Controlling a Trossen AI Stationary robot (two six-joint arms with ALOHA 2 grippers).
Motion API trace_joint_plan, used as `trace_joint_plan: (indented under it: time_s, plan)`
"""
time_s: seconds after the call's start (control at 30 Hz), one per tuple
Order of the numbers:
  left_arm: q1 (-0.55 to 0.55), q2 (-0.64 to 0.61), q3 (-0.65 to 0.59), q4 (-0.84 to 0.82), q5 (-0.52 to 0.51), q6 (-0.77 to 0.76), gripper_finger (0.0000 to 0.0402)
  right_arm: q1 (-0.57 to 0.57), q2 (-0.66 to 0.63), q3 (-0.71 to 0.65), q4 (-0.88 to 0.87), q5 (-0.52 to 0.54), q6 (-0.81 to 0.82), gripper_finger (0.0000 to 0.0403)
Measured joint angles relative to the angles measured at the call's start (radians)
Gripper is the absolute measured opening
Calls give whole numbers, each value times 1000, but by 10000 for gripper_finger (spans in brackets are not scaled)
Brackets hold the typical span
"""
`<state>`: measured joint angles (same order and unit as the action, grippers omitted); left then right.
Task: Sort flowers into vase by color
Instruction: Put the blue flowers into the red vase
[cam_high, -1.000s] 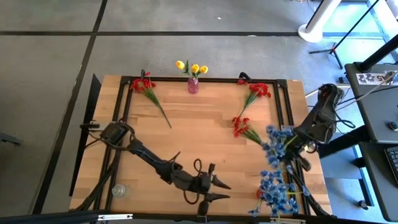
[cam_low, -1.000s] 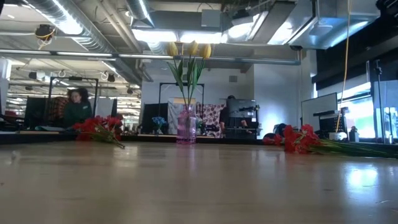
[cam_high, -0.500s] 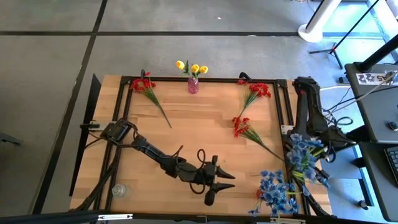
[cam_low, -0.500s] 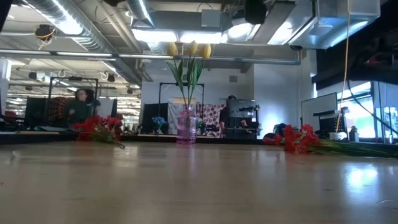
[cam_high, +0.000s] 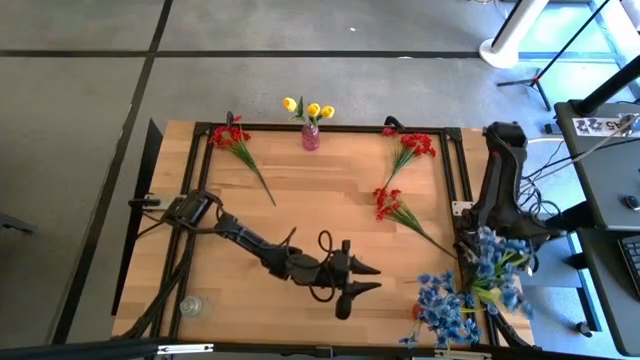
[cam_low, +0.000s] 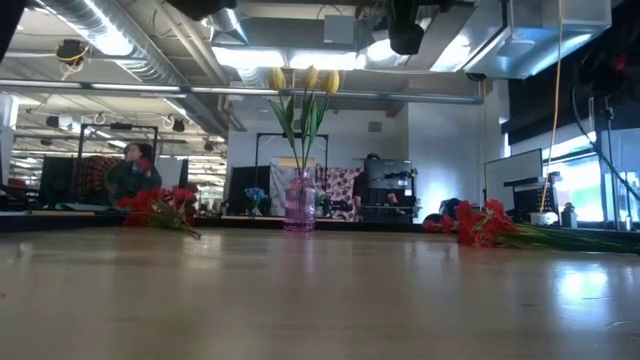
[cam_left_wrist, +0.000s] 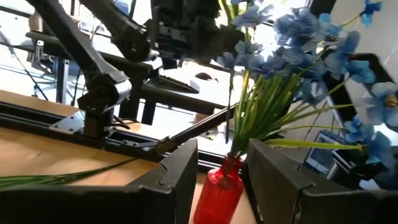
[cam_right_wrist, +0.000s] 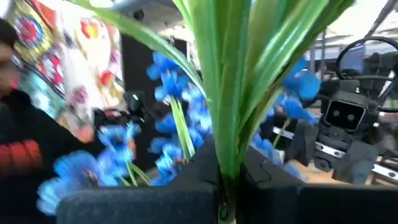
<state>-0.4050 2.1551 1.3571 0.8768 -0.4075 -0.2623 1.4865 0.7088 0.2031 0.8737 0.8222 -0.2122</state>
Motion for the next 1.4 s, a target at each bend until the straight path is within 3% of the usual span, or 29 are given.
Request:
trace_joint_plan:
  time_s: [0.33, 0.67, 1.13, 1.4]
  plan:
    - [13, 0, 0, -9, 9, 2, 135, -173, 181, 0, 118, -101, 51, 10]
    - [-26, 0, 0, -23, 9, 2, 135, -60, 42, 1, 105, -79, 2, 10]
    - [-33, 0, 0, -22, 0, 2, 135, -13, 29, 1, 54, -4, -4, 10]
    - [-34, 0, 0, -22, -1, 0, 135, 32, -119, 2, -122, -38, 33, 10]
